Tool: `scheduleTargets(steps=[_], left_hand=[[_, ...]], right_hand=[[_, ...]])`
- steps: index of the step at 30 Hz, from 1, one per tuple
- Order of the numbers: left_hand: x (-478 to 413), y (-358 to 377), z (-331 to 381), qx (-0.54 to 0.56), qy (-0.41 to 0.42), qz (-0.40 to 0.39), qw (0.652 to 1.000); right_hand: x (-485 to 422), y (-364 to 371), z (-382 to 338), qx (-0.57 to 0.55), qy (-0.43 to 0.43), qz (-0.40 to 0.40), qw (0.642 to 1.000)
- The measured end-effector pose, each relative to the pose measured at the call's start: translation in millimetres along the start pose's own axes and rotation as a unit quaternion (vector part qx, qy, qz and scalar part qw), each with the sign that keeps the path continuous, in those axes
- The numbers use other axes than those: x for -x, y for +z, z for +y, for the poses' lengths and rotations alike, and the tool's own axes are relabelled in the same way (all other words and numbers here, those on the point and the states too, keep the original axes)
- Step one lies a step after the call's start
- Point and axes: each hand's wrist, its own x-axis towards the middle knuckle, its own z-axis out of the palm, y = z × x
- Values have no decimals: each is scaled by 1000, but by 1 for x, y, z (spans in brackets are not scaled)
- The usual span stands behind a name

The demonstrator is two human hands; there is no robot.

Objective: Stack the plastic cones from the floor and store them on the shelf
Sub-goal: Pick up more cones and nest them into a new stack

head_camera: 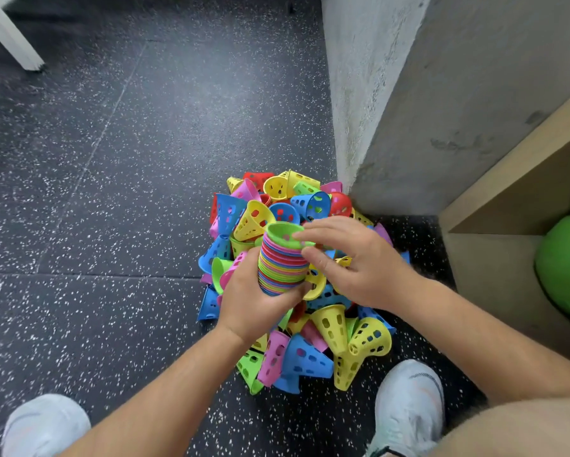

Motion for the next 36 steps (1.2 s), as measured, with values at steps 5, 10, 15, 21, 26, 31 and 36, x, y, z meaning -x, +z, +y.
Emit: scheduleTargets(steps=[5, 10, 15, 21, 26, 31, 36], left_hand=[[10, -25, 4, -9, -9, 53, 998], [15, -56, -4, -39, -32, 104, 993], [14, -71, -13, -59, -67, 113, 990], [9, -71, -19, -54, -86, 115, 988], [5, -74, -24, -59, -86, 103, 989], [2, -79, -28, -61, -95, 100, 989], [-8, -86, -26, -39, -105, 115, 987]], right_hand=[[-24, 14, -10, -106, 89, -30, 990], [-84, 52, 10, 74, 96, -30, 992], [-102, 86, 15, 217, 115, -110, 963], [-100, 93, 18, 229, 134, -83, 961], [-92, 71, 11, 131, 102, 36, 985], [-95, 56, -11, -7, 56, 87, 995], [-98, 66, -21, -19, -23, 8, 1000]])
